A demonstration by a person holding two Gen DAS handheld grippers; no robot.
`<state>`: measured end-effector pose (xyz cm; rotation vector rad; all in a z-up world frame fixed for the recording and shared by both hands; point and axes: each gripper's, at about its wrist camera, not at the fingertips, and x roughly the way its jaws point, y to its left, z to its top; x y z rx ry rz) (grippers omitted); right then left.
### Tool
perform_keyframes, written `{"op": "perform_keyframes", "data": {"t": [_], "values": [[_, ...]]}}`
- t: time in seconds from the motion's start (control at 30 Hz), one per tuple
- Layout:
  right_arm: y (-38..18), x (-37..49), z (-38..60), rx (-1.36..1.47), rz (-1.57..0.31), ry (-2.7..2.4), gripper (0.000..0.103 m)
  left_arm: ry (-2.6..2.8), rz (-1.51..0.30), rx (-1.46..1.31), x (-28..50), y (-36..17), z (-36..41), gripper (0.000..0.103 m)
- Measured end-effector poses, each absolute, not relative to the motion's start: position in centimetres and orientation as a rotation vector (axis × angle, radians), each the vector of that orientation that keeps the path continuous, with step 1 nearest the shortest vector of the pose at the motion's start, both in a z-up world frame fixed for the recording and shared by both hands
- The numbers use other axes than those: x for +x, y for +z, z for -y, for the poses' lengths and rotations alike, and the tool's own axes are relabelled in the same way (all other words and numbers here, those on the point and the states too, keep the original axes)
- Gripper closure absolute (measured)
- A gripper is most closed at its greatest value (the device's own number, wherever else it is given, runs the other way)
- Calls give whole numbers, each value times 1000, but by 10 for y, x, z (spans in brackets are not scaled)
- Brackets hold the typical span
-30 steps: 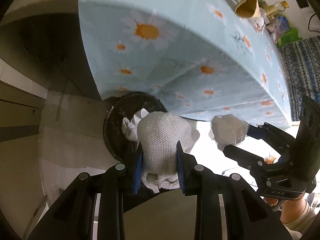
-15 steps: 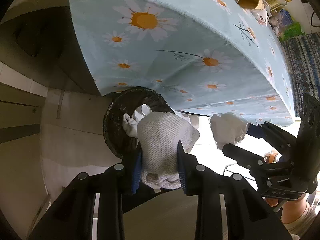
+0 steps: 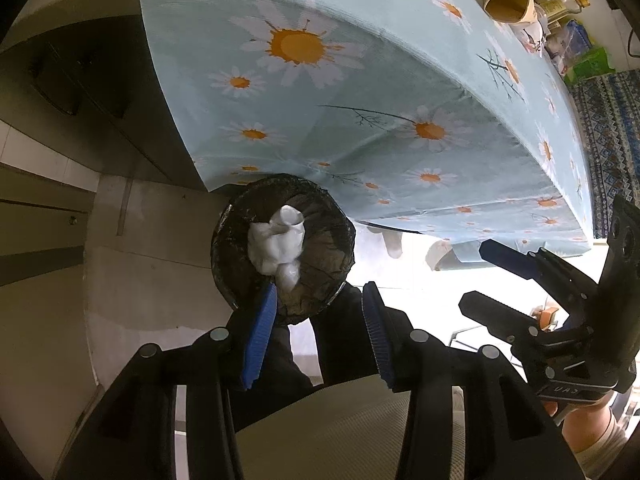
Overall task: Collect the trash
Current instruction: 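Open the left tool over the bin while the right tool drops the plastic bag, then raise both tools to the table, left tool approaching the brown paper cup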
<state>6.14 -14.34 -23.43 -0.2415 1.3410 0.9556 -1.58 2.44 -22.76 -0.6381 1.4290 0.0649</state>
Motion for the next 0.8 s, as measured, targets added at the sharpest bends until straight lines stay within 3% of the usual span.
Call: {"op": "perform_keyframes", "data": {"t": [0.4, 0.8], "values": [[-220, 61, 145, -247, -1316, 955, 34, 63, -1405, -639, -15, -220, -25, 60], [-183, 72, 157, -190, -1219, 934, 34, 58, -1292, -583, -3, -176, -25, 60]]}}
